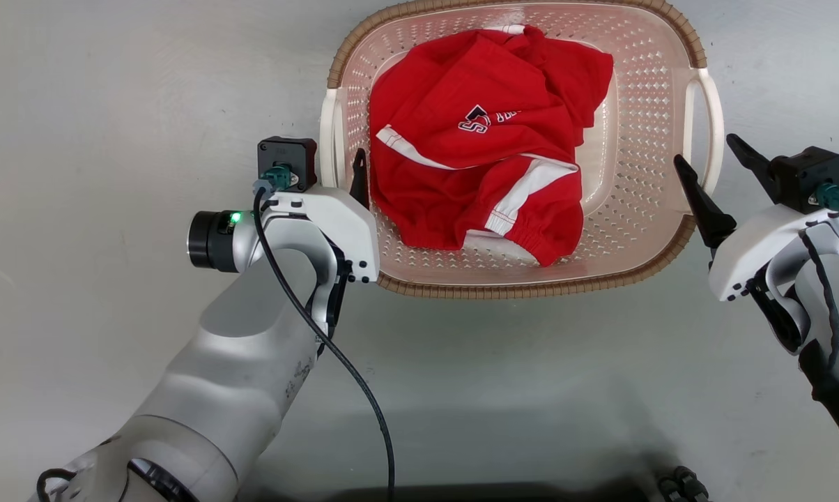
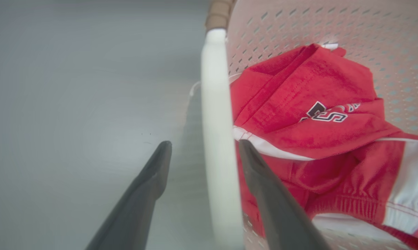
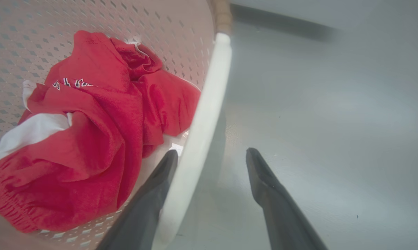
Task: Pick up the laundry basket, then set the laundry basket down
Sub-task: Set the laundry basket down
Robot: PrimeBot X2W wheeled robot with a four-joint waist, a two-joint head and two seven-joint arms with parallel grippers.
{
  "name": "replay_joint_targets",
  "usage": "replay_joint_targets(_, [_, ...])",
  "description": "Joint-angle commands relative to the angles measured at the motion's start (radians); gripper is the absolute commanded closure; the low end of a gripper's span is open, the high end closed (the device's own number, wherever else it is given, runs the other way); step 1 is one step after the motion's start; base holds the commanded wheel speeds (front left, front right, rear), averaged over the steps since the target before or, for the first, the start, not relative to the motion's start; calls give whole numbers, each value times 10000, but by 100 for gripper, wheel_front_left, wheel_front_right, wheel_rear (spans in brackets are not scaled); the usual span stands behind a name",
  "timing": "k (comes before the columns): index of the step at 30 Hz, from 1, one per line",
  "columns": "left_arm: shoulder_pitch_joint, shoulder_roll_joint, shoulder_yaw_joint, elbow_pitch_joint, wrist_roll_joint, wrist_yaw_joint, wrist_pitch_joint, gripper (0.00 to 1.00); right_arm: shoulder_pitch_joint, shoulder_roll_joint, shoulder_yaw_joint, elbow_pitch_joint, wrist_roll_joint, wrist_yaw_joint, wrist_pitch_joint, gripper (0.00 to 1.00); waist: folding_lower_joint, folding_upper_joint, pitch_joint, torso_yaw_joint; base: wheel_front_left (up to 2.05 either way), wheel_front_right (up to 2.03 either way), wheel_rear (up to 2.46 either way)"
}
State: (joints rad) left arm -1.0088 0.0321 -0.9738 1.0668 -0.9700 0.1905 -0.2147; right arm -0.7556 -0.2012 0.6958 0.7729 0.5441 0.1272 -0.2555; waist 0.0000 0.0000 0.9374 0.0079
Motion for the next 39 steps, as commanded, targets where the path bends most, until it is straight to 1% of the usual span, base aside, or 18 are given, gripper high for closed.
replay_joint_targets(1, [141, 182, 32, -134, -100, 97, -69, 0, 365, -133, 52, -8, -37, 35, -63, 0, 0, 0, -2, -4, 0, 0, 0])
replay_joint_targets(14, [-165, 181, -589, -165, -644, 76, -354, 0, 416, 31, 70, -328, 19, 35, -63, 0, 0, 0, -65, -7, 0, 0, 0])
replay_joint_targets(21, [-161, 181, -647, -426, -787, 47, -459, 0, 525, 34, -158, -824, 92, 35, -63, 0, 0, 0, -530, 65, 0, 0, 0])
replay_joint_targets(23, [-163, 181, -444, -632, -620, 132, -465, 0, 607, -30, -396, -1029, 39, 35, -63, 0, 0, 0, -789, 106, 0, 0, 0])
replay_joint_targets(27, [171, 181, 257, -1181, 7, 229, -468, 0, 928, -113, -1156, -1366, -65, 35, -63, 0, 0, 0, -1565, 219, 0, 0, 0])
replay_joint_targets(30, [538, 181, 929, -1595, 620, 207, -469, 0, 1174, -182, -1950, -1679, -392, 35, -63, 0, 0, 0, -2279, 294, 0, 0, 0])
replay_joint_targets(33, [986, 181, 1615, -1941, 1281, 41, -469, 0, 1486, -152, -2757, -2001, -848, 35, -63, 0, 0, 0, -3081, 342, 0, 0, 0])
replay_joint_targets(34, [986, 181, 1615, -1941, 1281, 41, -469, 0, 1486, -152, -2757, -2001, -848, 35, -63, 0, 0, 0, -3081, 342, 0, 0, 0])
replay_joint_targets(39, [1933, 190, 2792, -2435, 2269, -308, -470, 0, 2073, 7, -3718, -2519, -1500, 35, -63, 0, 0, 0, -4519, 329, 0, 0, 0])
